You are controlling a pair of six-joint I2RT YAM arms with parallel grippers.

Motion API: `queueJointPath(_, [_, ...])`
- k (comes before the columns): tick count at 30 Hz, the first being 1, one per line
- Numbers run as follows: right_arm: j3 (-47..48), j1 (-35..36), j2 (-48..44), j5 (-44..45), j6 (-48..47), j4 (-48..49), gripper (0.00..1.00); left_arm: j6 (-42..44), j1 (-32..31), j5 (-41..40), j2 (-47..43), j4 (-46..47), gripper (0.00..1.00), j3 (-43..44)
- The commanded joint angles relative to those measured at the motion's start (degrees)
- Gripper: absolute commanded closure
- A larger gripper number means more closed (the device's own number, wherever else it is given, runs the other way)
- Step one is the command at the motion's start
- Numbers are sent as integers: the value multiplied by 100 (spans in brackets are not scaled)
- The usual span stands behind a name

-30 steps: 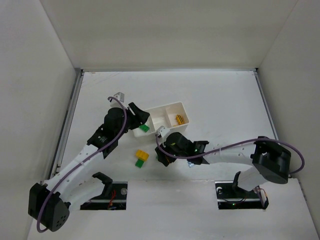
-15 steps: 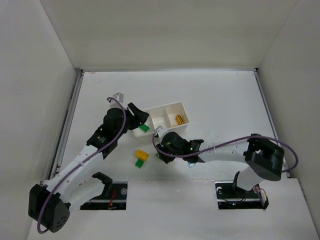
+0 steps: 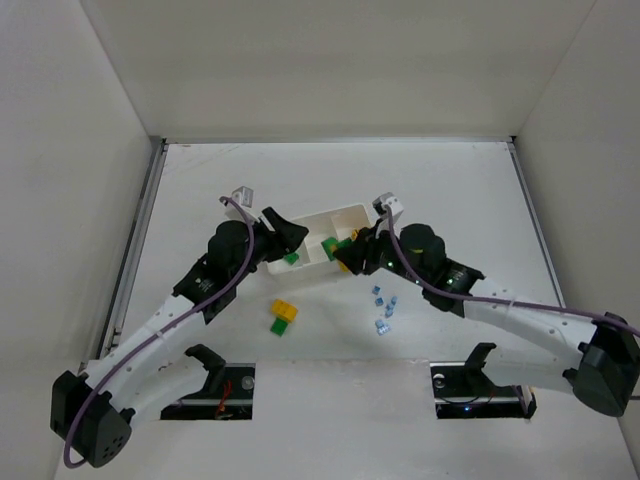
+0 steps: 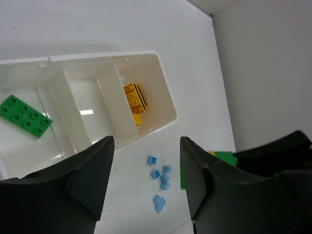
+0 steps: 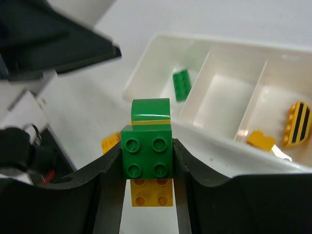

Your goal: Sort the legos into containers by color

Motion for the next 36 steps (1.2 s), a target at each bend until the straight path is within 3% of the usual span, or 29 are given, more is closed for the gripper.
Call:
queueJointPath(1, [-167, -399, 50, -875, 700, 1071, 78, -231, -205, 32, -106, 512, 46, 151])
queueJointPath(15, [-273, -717, 341, -850, 893, 1934, 77, -495, -829, -671, 334, 626, 48, 230])
queueJointPath(21, [-176, -1138, 499, -1200, 1886, 2100, 77, -801, -900, -1128, -185, 1521, 44, -349])
queueJointPath(27, [-203, -1499, 622, -1991, 3090, 2987, 77, -1417, -794, -725, -142, 2629, 43, -561])
queueJointPath(36, [-387, -1508, 938, -2432, 4233, 4411, 75, -1804, -469, -171, 254, 3166, 43, -596])
